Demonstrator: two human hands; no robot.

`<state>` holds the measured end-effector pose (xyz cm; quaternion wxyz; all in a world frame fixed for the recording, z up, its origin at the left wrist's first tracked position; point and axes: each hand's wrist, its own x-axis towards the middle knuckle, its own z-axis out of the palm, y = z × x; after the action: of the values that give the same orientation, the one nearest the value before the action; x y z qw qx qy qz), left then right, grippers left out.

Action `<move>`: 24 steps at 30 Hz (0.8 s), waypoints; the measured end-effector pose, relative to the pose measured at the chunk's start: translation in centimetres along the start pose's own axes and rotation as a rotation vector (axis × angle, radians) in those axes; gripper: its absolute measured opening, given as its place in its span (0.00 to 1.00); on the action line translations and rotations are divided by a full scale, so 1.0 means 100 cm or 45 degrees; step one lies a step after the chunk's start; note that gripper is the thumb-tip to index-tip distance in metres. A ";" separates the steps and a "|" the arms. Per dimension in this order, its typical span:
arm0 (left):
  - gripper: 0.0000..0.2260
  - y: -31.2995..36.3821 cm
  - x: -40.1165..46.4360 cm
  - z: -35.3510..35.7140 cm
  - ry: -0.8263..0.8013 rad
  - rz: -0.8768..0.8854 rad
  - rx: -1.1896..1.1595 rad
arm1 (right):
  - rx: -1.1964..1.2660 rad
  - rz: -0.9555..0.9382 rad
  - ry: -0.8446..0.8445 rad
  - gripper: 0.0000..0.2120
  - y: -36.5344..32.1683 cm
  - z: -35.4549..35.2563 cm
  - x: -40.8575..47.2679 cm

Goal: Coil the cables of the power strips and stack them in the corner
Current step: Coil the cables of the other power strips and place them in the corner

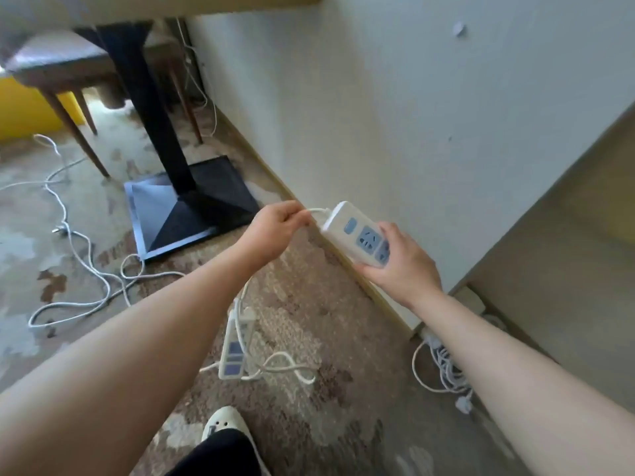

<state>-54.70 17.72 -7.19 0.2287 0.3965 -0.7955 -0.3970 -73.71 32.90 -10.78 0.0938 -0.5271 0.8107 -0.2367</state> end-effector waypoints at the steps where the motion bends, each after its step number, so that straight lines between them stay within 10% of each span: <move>1: 0.11 0.028 0.000 -0.011 0.049 0.050 -0.031 | 0.051 -0.012 0.048 0.29 -0.009 -0.020 -0.002; 10: 0.10 0.216 -0.034 -0.103 0.273 0.417 -0.213 | 0.333 -0.167 0.459 0.23 -0.104 -0.171 -0.029; 24: 0.16 0.184 -0.145 -0.098 0.050 0.149 -0.416 | 0.461 -0.194 0.575 0.27 -0.133 -0.269 -0.114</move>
<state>-47.93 31.96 12.76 0.3284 0.3149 -0.7374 -0.4992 -68.92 46.41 17.97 -0.0145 -0.4950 0.7138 -0.4952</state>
